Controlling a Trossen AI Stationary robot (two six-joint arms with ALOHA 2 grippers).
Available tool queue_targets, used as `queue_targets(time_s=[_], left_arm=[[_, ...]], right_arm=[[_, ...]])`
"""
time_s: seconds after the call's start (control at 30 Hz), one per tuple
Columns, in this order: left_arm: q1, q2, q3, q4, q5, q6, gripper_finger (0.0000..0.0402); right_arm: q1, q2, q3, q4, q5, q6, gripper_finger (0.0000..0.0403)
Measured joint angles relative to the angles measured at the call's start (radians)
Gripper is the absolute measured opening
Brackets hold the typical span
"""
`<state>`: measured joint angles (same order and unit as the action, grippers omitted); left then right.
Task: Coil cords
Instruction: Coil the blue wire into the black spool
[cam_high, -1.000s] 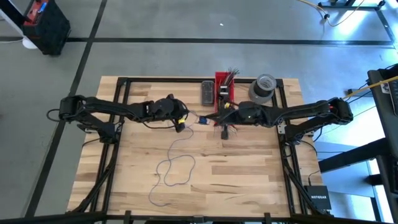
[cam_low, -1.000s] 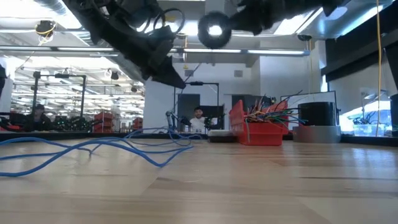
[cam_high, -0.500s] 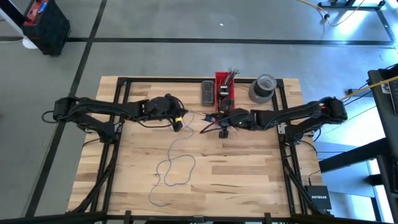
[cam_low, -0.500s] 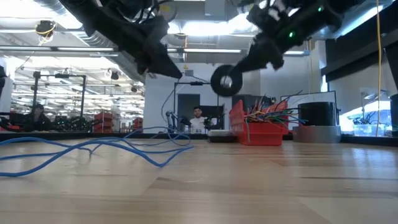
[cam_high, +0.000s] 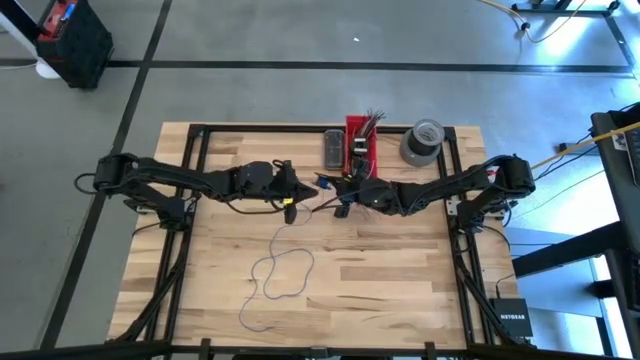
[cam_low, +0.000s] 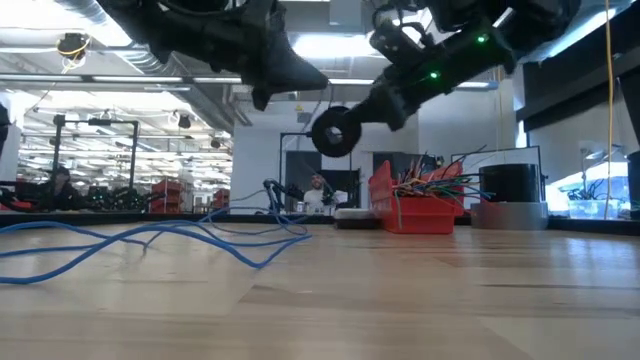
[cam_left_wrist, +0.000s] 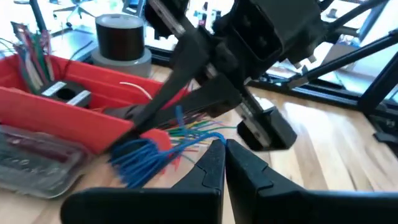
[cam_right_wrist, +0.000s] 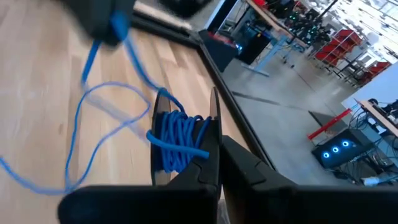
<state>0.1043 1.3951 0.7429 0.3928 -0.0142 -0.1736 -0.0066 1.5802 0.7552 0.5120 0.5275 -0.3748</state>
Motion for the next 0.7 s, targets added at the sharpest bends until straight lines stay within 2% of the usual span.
queue_targets(time_s=[0.23,0.37,0.57,0.7], left_arm=[[0.000,0.115,0.005,0.190,0.004,-0.029,0.0001],[0.005,0.148,0.012,0.202,-0.005,-0.025,0.0001],[0.008,0.151,0.013,0.202,-0.098,0.026,0.0001],[0.007,0.150,0.014,0.211,-0.111,0.043,0.0001]], right_arm=[[0.000,0.001,0.043,0.019,-0.024,0.055,0.0008],[0.001,-0.001,0.076,0.021,-0.023,0.064,0.0008],[0.001,-0.025,0.123,0.023,-0.022,0.084,0.0008],[0.001,-0.058,0.136,0.045,-0.058,0.107,0.0008]])
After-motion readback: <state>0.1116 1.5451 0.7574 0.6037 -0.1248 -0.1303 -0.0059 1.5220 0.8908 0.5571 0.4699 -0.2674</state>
